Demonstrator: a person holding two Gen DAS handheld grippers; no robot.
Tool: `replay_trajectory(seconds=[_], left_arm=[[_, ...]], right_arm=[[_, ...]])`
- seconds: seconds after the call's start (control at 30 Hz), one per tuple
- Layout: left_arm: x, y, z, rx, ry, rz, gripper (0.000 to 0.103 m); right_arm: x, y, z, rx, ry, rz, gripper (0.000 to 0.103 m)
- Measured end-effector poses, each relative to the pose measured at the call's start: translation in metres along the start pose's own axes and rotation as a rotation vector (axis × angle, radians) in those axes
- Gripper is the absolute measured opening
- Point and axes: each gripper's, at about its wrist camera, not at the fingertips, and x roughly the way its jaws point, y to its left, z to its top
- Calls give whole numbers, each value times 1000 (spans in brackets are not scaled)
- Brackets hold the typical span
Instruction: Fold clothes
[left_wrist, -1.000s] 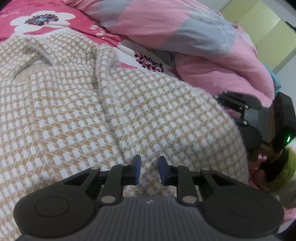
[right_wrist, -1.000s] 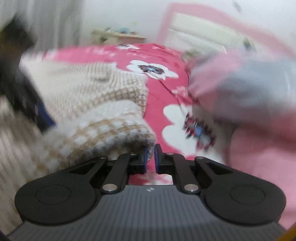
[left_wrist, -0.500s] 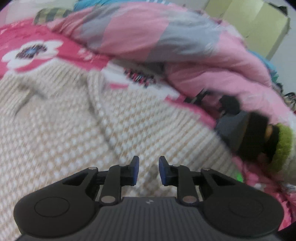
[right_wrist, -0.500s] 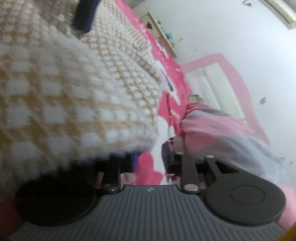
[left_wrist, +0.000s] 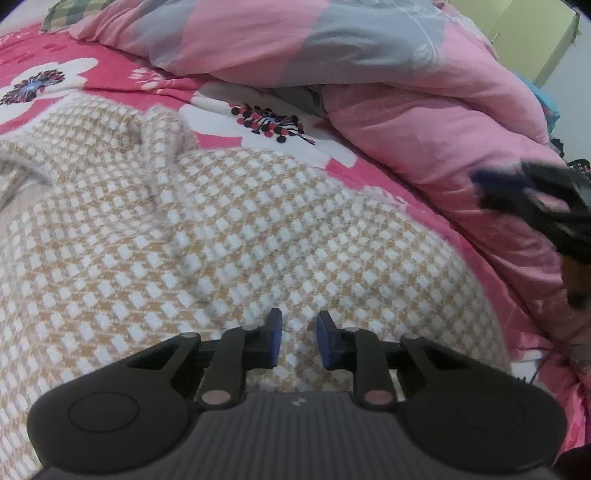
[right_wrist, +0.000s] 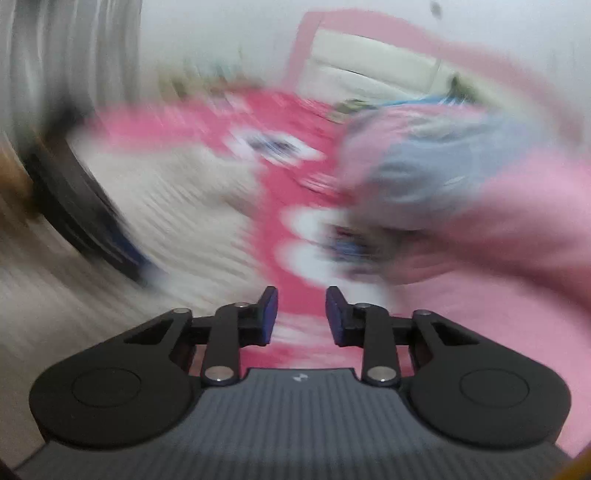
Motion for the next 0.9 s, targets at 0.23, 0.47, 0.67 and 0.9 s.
replay_trajectory(seconds=[0.23,0.47,0.67,0.9], left_arm=[[3,0,2,2,-12,1,22],[-9,3,1,-8,-47,-2,27],[-13,11,-5,-110,-93,-20,27],[-44,17,-12,-185,-155,27,45]], right_arm=[[52,23,-62,-13,244,33,20],[-39,47,-21,-19,146,72,20],[-22,129,-92,-422,379,133,20],[-33,135,-8,-428,205,83,22]])
